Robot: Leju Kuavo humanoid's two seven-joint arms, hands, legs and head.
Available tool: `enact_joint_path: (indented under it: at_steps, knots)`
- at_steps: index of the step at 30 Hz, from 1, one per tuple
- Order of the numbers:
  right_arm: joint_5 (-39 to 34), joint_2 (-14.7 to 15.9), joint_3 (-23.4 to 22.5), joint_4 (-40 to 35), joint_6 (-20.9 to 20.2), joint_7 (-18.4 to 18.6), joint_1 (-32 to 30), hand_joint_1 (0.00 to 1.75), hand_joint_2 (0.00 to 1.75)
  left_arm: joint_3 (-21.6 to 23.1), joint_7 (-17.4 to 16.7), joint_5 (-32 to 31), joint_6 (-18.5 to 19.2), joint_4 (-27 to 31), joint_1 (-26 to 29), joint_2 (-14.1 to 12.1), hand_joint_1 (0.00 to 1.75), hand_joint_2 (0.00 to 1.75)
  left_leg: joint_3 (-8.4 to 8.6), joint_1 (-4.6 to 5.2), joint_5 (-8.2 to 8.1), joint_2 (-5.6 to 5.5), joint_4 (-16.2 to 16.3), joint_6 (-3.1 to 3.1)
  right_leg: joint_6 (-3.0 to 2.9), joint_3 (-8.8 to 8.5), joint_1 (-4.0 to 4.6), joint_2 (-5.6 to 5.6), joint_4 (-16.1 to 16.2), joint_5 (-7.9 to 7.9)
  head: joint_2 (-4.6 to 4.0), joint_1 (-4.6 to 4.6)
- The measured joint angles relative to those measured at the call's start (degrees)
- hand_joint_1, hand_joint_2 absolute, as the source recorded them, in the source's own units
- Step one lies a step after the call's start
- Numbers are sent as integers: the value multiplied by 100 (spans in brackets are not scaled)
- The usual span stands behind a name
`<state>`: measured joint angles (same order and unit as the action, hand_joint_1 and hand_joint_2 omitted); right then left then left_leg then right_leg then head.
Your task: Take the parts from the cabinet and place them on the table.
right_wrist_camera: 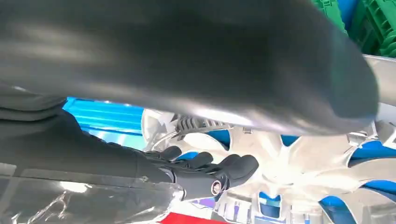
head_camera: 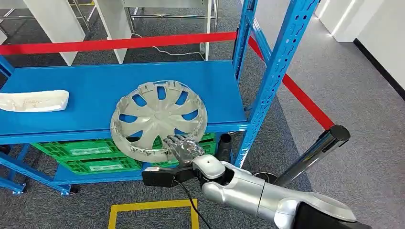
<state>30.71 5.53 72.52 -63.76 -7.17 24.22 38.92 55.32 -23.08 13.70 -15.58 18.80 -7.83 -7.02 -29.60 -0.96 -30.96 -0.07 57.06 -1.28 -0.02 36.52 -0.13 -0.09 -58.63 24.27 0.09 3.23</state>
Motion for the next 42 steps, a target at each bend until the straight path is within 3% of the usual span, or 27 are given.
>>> enact_joint_path:
  at_steps: [42]
  knots:
    - [0, 0, 0, 0, 0, 0, 0, 0, 0, 0, 0, 0, 0, 0, 0, 0, 0, 0, 0, 0, 0, 0, -1, -1, -1, 1, 1, 0, 0, 1, 0, 0]
